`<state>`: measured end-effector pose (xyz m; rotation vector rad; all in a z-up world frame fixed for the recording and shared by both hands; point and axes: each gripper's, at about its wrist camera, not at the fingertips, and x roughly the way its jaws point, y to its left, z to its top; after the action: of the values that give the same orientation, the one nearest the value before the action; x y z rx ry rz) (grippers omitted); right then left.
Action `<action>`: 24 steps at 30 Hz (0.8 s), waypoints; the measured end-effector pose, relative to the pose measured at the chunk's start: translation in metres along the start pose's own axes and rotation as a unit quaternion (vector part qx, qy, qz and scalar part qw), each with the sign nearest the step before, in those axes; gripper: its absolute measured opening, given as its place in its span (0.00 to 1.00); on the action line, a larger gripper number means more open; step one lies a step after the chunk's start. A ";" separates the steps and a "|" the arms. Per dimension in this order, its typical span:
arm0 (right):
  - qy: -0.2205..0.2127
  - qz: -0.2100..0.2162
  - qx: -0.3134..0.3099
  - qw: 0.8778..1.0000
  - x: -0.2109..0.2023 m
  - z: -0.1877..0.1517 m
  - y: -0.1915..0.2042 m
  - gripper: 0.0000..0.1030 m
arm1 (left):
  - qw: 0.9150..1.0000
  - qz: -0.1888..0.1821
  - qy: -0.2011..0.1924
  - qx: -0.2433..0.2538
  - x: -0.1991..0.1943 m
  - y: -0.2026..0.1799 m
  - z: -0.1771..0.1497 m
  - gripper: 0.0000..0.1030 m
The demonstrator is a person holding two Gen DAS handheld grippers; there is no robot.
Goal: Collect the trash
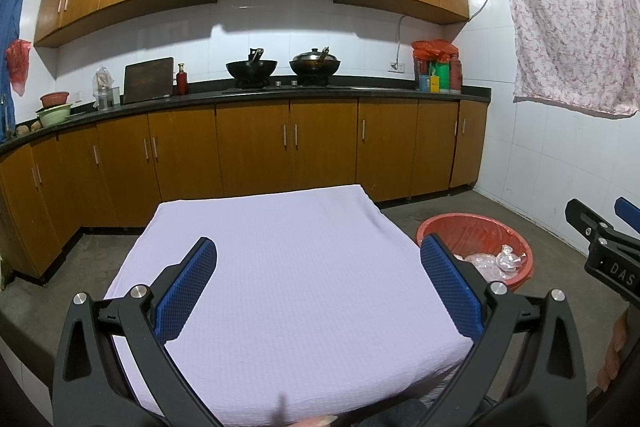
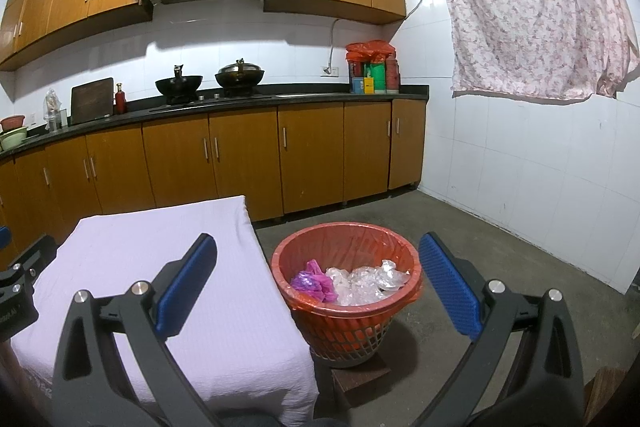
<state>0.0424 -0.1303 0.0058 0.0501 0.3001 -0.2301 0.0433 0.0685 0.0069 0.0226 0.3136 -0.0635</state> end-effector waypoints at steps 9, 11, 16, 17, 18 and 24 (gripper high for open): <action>0.000 0.000 0.001 1.000 0.000 0.000 0.000 0.96 | 1.000 0.000 0.000 0.000 0.000 0.000 0.000 0.98; 0.000 0.000 0.001 1.000 0.000 0.000 0.000 0.96 | 1.000 0.001 0.000 0.000 0.000 -0.001 0.000 0.98; 0.000 0.000 0.001 1.000 0.000 0.000 0.000 0.96 | 1.000 0.001 0.000 0.000 0.000 -0.001 0.000 0.98; 0.000 0.000 0.001 1.000 0.000 0.000 0.000 0.96 | 1.000 0.000 0.000 0.000 0.000 -0.001 0.000 0.98; 0.000 0.000 0.001 1.000 0.000 0.000 0.000 0.96 | 1.000 0.001 0.000 0.001 0.000 -0.001 0.000 0.98; 0.000 -0.002 0.004 1.000 -0.002 -0.001 0.001 0.96 | 1.000 0.001 0.000 0.000 -0.001 -0.001 0.000 0.98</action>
<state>0.0402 -0.1289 0.0053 0.0577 0.2990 -0.2346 0.0427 0.0672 0.0073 0.0234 0.3134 -0.0626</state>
